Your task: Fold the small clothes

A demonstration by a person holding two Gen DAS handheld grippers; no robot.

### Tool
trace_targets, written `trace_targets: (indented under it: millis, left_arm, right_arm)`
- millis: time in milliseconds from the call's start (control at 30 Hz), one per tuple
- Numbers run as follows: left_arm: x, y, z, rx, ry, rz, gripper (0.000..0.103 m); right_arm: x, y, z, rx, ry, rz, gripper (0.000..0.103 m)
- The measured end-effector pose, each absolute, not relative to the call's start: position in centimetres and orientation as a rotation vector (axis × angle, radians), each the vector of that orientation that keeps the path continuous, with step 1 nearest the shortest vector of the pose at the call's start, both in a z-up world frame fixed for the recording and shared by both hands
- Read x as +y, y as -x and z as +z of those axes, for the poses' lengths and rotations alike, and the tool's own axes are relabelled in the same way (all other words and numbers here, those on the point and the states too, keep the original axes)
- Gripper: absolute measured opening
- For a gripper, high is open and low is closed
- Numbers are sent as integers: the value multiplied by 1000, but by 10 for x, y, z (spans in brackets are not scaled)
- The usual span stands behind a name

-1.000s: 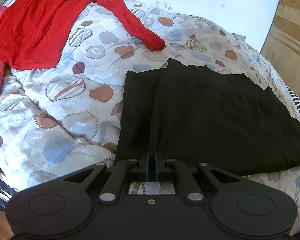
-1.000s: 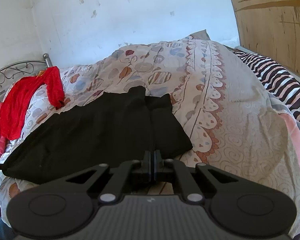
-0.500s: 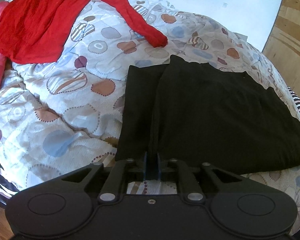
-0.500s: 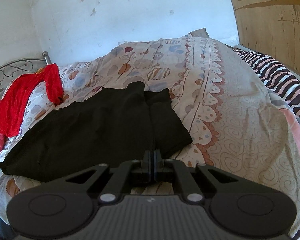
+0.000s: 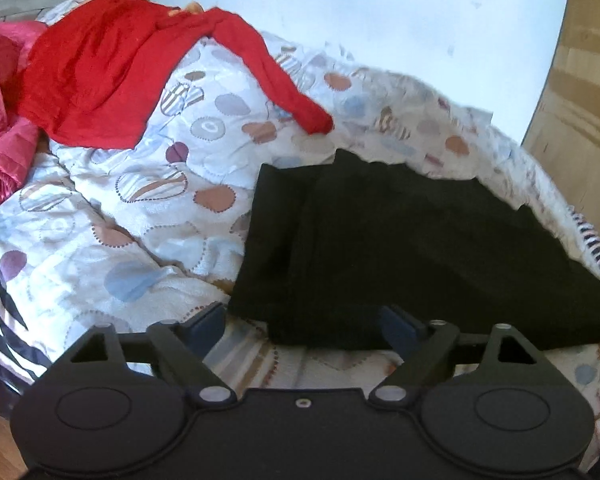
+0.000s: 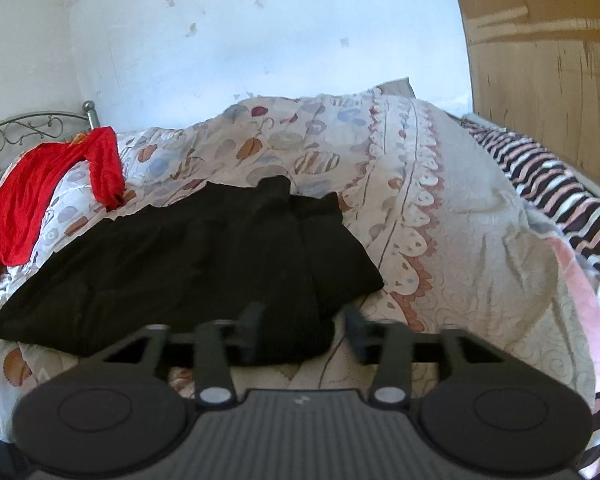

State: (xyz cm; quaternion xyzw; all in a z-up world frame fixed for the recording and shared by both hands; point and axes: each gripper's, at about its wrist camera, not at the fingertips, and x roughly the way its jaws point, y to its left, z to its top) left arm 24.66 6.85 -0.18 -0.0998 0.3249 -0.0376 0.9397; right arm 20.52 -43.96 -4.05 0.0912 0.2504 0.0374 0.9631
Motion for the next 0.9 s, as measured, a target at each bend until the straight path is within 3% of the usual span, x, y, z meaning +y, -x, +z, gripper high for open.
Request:
trace_targets:
  millis: [100, 167, 200, 600, 900]
  left_arm:
    - [62, -236, -2, 644, 240, -75, 102]
    - [57, -230, -3, 632, 268, -82, 102]
    - [55, -229, -4, 637, 284, -88, 102]
    - [35, -240, -40, 713, 523, -202, 102]
    - [37, -285, -58, 655, 620, -194, 102]
  right_arm:
    - [-428, -199, -38, 480, -142, 77, 87]
    - [-421, -196, -35, 451, -123, 76, 101]
    - [-418, -193, -33, 434, -119, 76, 103]
    - [-368, -192, -32, 348, -37, 90, 103]
    - [-338, -209, -37, 358, -65, 120, 103]
